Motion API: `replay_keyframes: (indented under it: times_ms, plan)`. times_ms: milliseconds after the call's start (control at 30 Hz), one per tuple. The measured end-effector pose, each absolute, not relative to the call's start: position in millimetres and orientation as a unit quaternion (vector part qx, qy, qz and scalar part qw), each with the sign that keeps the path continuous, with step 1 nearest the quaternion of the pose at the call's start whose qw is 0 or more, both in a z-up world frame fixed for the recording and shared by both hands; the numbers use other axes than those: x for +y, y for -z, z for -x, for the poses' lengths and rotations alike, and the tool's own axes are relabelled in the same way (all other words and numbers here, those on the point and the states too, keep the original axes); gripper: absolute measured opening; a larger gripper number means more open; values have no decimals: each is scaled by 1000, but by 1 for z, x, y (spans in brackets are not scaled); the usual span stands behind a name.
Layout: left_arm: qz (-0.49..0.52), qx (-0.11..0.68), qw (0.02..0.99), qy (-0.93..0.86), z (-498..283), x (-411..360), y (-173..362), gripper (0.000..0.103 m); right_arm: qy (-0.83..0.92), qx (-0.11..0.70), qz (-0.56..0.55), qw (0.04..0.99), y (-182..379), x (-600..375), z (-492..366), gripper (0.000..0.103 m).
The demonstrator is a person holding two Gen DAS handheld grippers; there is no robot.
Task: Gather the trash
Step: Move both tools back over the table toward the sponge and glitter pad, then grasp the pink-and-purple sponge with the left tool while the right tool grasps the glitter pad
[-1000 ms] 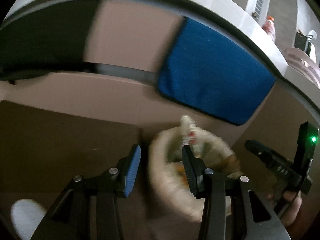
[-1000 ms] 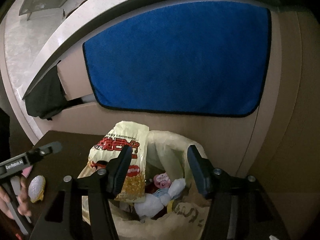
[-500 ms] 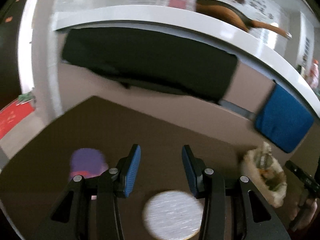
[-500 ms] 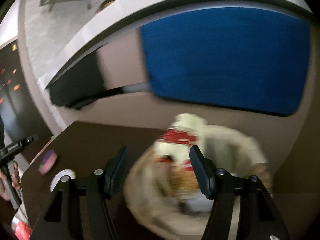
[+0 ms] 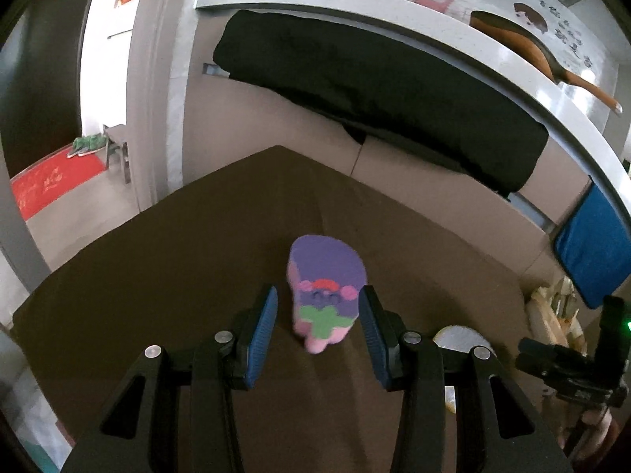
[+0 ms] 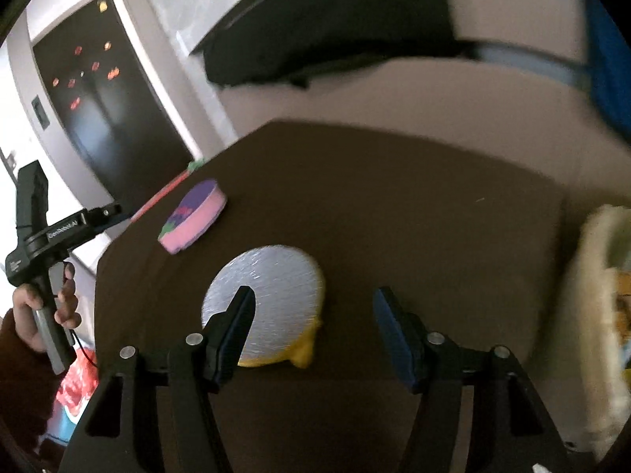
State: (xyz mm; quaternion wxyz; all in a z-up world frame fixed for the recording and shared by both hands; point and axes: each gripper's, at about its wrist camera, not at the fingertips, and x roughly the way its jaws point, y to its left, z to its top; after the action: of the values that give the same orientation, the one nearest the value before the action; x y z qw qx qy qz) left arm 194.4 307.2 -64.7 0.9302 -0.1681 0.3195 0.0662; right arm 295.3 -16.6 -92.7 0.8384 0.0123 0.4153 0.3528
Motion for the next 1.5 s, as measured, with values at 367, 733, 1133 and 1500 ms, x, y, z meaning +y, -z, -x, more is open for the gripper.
replay_keyframes:
  times_ms: [367, 733, 1133, 1500]
  plan:
    - [195, 313, 929, -36, -168, 326, 67, 44, -342, 460, 35, 819, 119, 34, -293, 41]
    - [209, 315, 925, -46, -128, 344, 74, 44, -392, 377, 111, 832, 62, 78, -238, 15]
    - [219, 304, 925, -60, -90, 352, 73, 44, -439, 333, 187, 813, 47, 128, -177, 15]
    - [213, 328, 919, -58, -89, 346, 84, 44, -475, 404, 126, 772, 80, 146, -192, 9]
